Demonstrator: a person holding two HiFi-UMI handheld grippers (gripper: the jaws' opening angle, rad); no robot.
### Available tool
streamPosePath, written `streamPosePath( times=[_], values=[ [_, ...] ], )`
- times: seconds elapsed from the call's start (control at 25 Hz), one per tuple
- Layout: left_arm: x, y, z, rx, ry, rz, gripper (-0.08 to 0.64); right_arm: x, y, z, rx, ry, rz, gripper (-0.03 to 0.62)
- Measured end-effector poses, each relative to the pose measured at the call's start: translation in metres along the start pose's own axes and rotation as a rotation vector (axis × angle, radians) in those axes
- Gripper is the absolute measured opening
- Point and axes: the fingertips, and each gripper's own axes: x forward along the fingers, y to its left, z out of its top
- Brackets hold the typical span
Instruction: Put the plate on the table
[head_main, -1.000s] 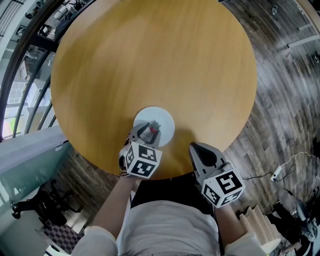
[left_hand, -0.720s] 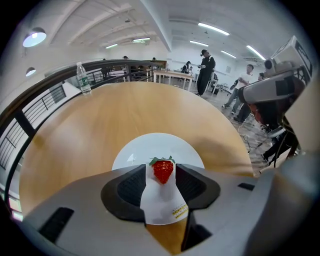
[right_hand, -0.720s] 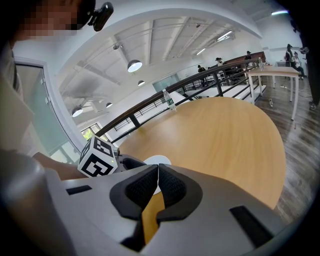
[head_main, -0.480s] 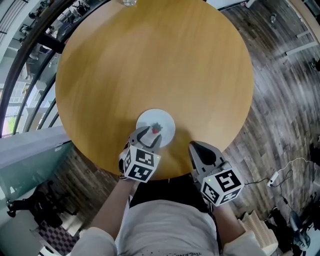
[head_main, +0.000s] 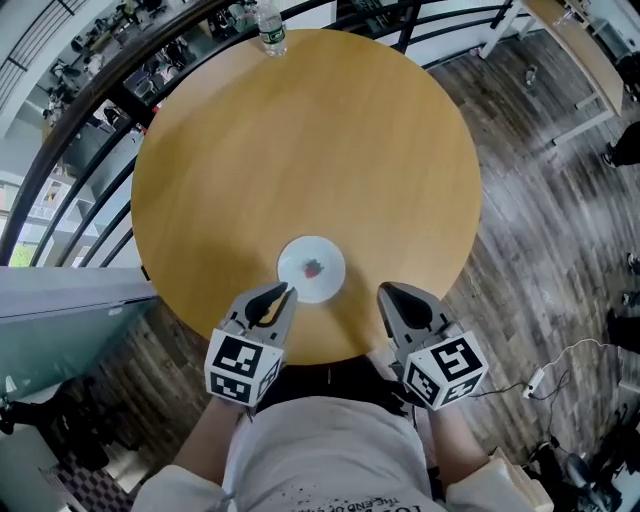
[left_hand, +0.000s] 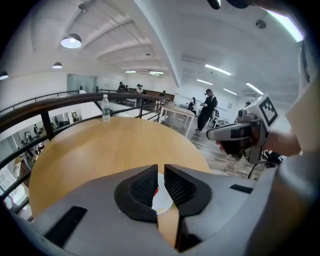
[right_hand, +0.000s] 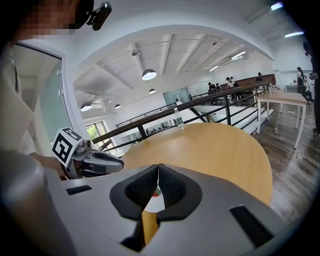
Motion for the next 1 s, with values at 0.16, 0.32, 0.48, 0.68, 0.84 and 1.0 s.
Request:
streamPosePath(
  times=[0.16,0.32,0.48,0.68,0.84,1.0],
  values=[
    [-0.049,-0.005,0.017,-0.034,-0.086,0.009,0.032,-0.019,0.025,0.027,-0.054,-0.04,0.014,0.026],
    [-0.083,-0.004,0.022,-0.085,-0.153,0.053,0.025,-0.029,0.043,0.048,-0.081,-0.068,0.022,0.026],
    [-0.103,-0.008,0.015,-0.118,-0.165,0.085,0.025,-0.041,0.051,0.057,-0.08,-0.097,0.017,0.026],
    [-0.115,-0.017,0.019,-0.098,-0.179,0.088,0.025,-0.048,0.059,0.062,-0.084,-0.112,0.044,0.026],
    [-0.12,-0.017,0.03,-0.097,-0.215,0.086,0.024,-0.046,0.067,0.063,-0.093,-0.103,0.054,0.026],
    [-0.119,-0.021,0.037,-0.091,-0.231,0.074,0.025,-0.046,0.07,0.061,-0.084,-0.097,0.063,0.026]
  ],
)
